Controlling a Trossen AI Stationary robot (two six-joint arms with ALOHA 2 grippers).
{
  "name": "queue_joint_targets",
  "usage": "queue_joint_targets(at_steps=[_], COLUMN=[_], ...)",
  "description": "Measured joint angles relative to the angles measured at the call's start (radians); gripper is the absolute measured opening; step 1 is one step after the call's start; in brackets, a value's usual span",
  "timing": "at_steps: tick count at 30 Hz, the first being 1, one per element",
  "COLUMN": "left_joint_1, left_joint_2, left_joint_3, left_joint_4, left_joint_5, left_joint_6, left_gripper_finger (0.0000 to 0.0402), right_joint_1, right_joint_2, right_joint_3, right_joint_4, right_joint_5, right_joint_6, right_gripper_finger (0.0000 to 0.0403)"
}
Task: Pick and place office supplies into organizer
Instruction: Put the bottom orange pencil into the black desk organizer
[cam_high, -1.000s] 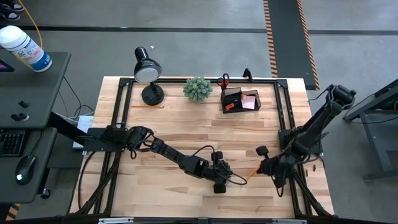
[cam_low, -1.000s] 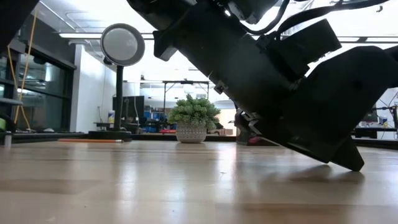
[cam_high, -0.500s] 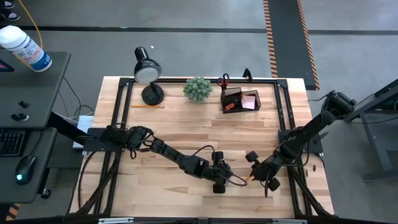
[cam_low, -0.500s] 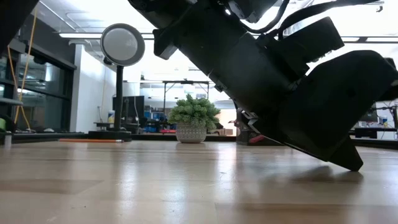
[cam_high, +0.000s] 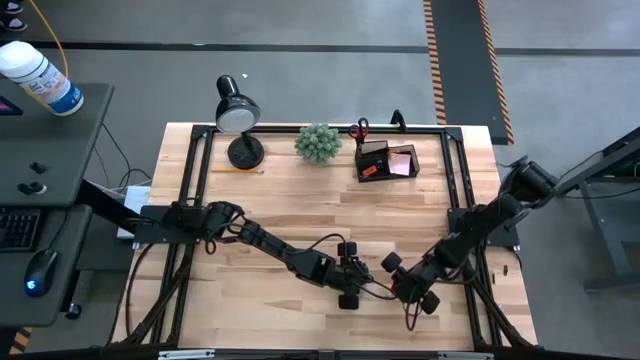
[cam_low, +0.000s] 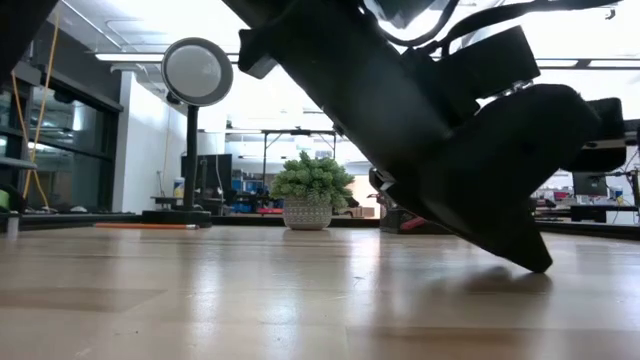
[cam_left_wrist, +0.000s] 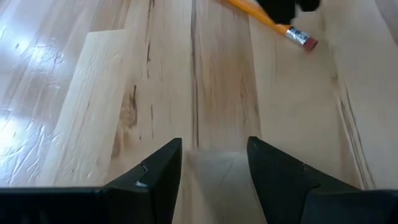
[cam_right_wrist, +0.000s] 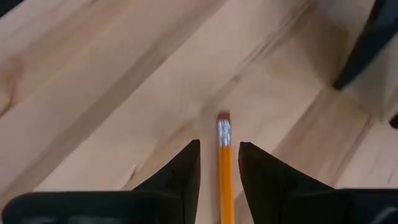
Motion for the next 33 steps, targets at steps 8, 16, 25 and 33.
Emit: queue_joint_targets(at_steps=[8,16,25,33], left_joint_1=[0.000,0.000,0.000,0.000], left_joint_2=[-0.001,-0.002,-0.002,-0.002], left_joint_3=[0.001,0.001,0.001,0.001], left_joint_4=[-0.021,-0.029,-0.029,-0.029], left_joint_5=[0.000,0.000,-0.001,-0.001], left_joint_6=[-0.001,0.001,0.009,0.020], left_gripper_finger=[0.0170,0.0170,0.0170,0.0170], right_joint_1=[0.000,0.000,0.000,0.000], right_joint_2=[0.044,0.092,0.096,0.096], right_joint_3=[0.044,0.044,0.043,0.043], right_joint_4=[0.001,0.015,0.038,0.038], right_joint_5=[-0.001,-0.002,-0.012,-0.033], right_joint_6=[-0.026,-0.033,-0.033,-0.019], right_gripper_finger=[0.0090,0.0089,0.0074,0.0047])
